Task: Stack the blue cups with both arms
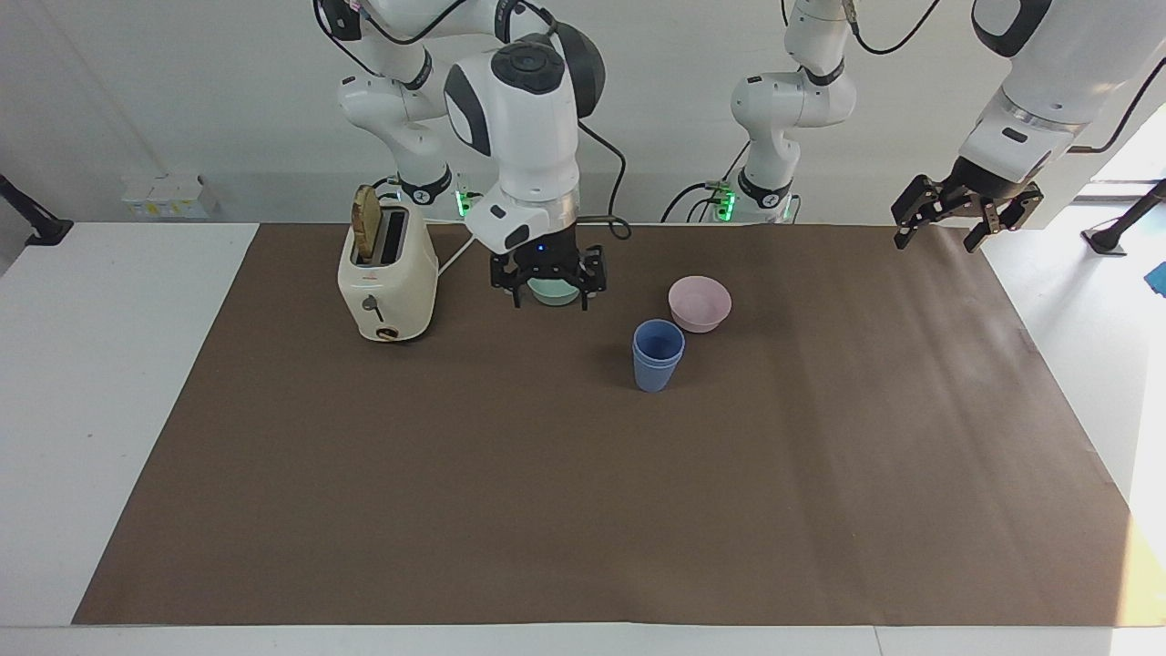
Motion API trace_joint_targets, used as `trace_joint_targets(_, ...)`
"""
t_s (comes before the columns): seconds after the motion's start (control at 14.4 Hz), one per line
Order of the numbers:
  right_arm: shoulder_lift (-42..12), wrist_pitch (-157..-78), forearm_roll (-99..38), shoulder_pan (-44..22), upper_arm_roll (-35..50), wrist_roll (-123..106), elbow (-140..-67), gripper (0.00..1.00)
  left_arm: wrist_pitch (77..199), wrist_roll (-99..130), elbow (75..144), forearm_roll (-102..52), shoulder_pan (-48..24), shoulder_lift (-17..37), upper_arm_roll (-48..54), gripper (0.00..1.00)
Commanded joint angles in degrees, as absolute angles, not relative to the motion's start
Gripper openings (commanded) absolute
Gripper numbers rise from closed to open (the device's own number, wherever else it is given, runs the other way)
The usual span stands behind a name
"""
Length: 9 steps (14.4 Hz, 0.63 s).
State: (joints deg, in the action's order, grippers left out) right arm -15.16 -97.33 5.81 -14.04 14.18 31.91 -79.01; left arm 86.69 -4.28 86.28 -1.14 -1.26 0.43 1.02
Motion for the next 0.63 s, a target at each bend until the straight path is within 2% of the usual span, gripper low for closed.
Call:
trace_joint_targets(0.0, -10.39, -93.70, 6.86, -7.06, 15.03, 22.89, -78.40, 1.00, 85.34, -3.96, 85.43, -0.09, -0.62, 0.44, 1.67, 1.00)
trace_joint_targets(0.28, -7.82, -87.90, 6.86, -3.44, 14.16, 15.13, -78.40, 1.00, 85.34, -3.96, 85.43, -0.09, -0.62, 0.44, 1.67, 1.00)
trace_joint_targets(0.56, -6.51, -89.03, 2.48, 3.41, 13.54, 10.03, -79.01, 1.00, 85.34, -3.96, 85.43, -0.09, -0.62, 0.44, 1.76, 1.00)
